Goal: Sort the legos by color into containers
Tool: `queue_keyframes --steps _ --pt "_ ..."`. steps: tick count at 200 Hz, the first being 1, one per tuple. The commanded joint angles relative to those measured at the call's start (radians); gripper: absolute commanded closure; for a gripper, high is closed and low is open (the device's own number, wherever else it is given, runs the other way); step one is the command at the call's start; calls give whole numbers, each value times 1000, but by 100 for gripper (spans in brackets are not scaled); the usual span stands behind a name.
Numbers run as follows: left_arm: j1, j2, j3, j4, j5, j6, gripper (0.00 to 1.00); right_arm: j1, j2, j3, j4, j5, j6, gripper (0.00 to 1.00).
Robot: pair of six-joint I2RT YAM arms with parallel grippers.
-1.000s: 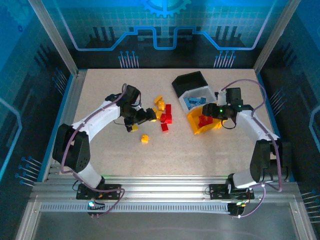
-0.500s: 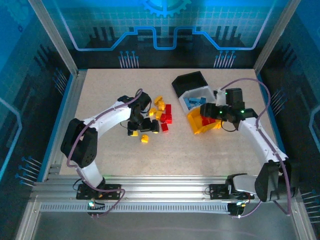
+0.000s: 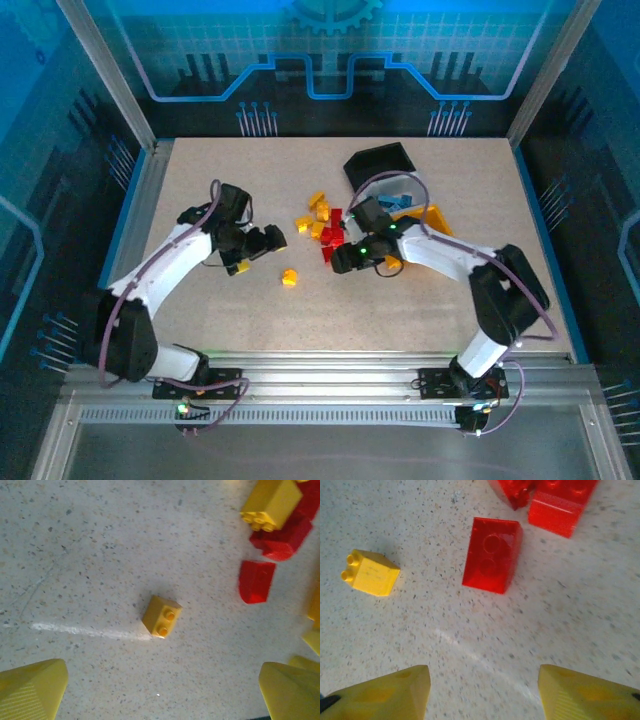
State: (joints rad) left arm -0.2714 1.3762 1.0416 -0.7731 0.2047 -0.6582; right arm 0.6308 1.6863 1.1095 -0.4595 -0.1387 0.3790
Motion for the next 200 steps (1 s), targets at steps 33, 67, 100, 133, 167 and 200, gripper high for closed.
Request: queue_keyframes --steps 33,67,100,133,167,200 --pt "0 -169 -93 -62 2 -33 1 71 210 218 -21 87 30 39" --pt "7 -246 -125 -98 -8 -38 1 94 286 306 -94 165 22 39" --pt "18 -293 -146 -121 -11 -35 1 114 309 341 -126 224 14 39" --pt "23 -307 -160 -127 -6 -32 1 118 331 346 -136 248 13 39" --pt "25 -303 -155 -133 -1 -22 1 113 348 341 -139 265 2 40" --pt "28 -299 -148 -138 0 -15 1 95 355 322 -125 268 0 41"
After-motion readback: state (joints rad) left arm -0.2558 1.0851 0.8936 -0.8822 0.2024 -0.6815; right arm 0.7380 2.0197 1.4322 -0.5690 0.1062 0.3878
